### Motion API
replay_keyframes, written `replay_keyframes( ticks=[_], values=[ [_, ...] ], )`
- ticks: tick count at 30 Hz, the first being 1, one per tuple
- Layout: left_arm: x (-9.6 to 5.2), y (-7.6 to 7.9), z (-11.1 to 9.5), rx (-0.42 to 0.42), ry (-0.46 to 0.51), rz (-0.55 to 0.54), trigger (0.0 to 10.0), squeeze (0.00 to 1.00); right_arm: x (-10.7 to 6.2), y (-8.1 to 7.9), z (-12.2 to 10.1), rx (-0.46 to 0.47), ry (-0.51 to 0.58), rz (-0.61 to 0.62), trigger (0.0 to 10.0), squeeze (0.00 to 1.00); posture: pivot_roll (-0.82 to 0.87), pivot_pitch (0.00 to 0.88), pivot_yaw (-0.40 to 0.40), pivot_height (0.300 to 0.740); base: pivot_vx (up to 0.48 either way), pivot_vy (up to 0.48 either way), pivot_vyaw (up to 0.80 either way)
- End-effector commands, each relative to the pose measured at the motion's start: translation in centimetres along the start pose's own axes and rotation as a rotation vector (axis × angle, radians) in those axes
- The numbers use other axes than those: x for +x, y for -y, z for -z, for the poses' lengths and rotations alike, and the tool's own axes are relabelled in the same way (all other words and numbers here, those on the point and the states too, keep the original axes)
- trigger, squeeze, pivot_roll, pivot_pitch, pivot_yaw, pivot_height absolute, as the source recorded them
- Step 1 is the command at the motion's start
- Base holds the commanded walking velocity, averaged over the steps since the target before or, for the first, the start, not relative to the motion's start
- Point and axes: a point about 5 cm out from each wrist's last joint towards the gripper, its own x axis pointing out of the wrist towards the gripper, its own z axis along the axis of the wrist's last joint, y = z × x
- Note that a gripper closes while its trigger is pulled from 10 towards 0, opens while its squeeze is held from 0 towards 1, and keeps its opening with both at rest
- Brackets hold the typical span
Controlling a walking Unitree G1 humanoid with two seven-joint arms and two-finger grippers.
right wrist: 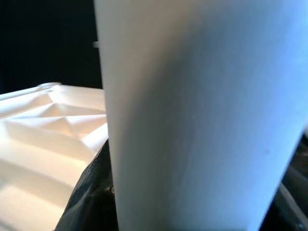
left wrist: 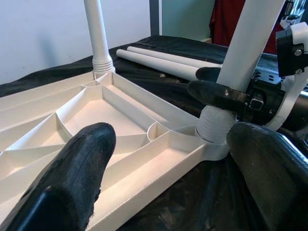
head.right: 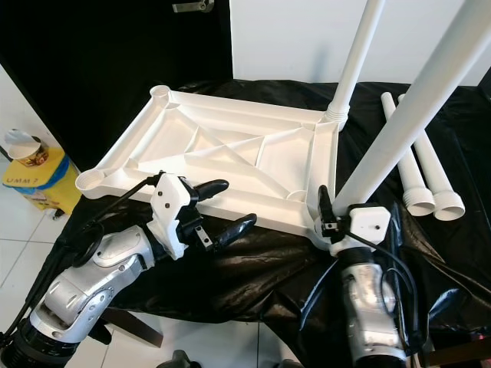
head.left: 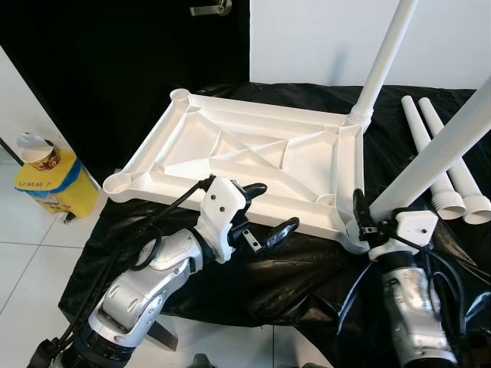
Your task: Building children table
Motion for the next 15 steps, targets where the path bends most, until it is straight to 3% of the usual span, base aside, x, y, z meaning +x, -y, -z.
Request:
replay_keyframes(
  ticks=[1,8,15],
  values=[
    [-0.06,0.33,0.02,0.006,-0.009,0.111,10.0,0.00,-1.45,-0.27,2.60,0.040,-0.149,-0.034,10.0,0.00,0.02,0.074,0.044,0.740,0.000,0.000,0.00],
    [-0.11,0.20,-0.07,0.007,-0.011,0.112,10.0,0.00,-1.44,-0.44,2.69,0.033,-0.178,-0.195,10.0,0.00,0.01,0.082,0.056,0.740,0.000,0.000,0.00],
    [-0.16,0.08,-0.11,0.010,-0.013,0.112,10.0,0.00,-0.87,0.36,2.75,0.011,-0.204,-0.170,10.0,0.00,0.02,0.091,0.049,0.740,0.000,0.000,0.00]
  ],
)
